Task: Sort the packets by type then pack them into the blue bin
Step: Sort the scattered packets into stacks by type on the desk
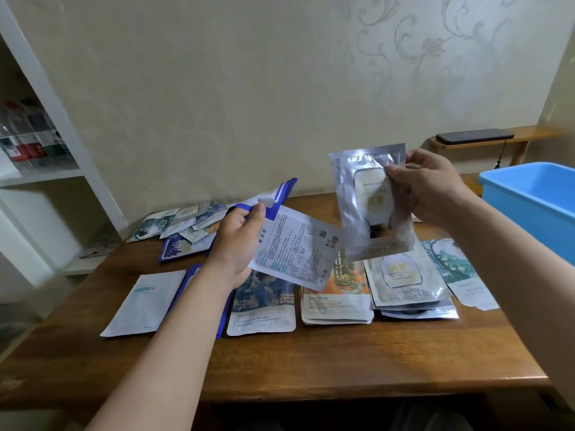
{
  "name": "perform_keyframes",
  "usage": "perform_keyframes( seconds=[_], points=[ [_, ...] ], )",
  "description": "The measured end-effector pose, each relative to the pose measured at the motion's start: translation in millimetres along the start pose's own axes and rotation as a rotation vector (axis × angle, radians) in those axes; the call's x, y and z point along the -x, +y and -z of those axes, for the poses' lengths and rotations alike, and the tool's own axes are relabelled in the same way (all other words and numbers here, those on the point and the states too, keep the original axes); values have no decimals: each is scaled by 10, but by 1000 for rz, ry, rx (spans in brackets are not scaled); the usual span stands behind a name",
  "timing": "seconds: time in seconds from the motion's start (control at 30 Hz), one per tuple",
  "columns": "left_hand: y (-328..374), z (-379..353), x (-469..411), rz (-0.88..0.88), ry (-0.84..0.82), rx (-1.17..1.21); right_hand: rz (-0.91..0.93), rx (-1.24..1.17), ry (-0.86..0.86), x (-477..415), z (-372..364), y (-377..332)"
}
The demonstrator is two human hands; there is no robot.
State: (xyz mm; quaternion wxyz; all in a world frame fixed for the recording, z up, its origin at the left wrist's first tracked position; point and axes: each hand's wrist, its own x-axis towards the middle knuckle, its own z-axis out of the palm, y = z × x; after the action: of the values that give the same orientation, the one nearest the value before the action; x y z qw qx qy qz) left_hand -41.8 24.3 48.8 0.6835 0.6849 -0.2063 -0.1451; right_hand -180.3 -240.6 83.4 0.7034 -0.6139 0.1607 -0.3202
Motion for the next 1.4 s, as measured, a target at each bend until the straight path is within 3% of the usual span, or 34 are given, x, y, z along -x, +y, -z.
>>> perform_keyframes(
  seconds=[0.17, 0.33, 0.5, 0.57, 0.7, 0.87, 0.93, 1.03, 1.13, 1.2, 1.4],
  points=[
    [-33, -68, -29, -7, -7, 5, 41, 141, 12, -51, 146, -8],
    [-77, -105, -48, -2, 7, 14, 175, 615, -134, 2, 59, -48],
    [-98, -98, -53, 1, 20, 21, 336, 1276, -378, 47, -143, 66],
    [-105, -74, -55, -4, 28, 11, 420, 1394, -470, 83, -167, 253],
    [-139, -28, -54, -4, 46, -21, 438, 1555, -618, 226, -161, 651],
    [-198, 6, -61, 22, 43, -59, 274, 1571, -717, 399, -111, 974],
    [-208, 4, -70, 22, 48, -57, 255, 1501, -675, 434, -72, 1019],
    [-199, -15, -61, 24, 51, -53, 205, 1572, -438, 485, -42, 1070],
    [-187, -61, -45, 22, 46, -42, -60, 1761, -289, 530, -19, 1126],
    [-184, -100, -28, 25, 38, -51, -124, 1767, -316, 550, 23, 1191],
    [-182, -155, -14, 23, 32, -48, 30, 1752, -488, 549, 170, 1214]
  ],
)
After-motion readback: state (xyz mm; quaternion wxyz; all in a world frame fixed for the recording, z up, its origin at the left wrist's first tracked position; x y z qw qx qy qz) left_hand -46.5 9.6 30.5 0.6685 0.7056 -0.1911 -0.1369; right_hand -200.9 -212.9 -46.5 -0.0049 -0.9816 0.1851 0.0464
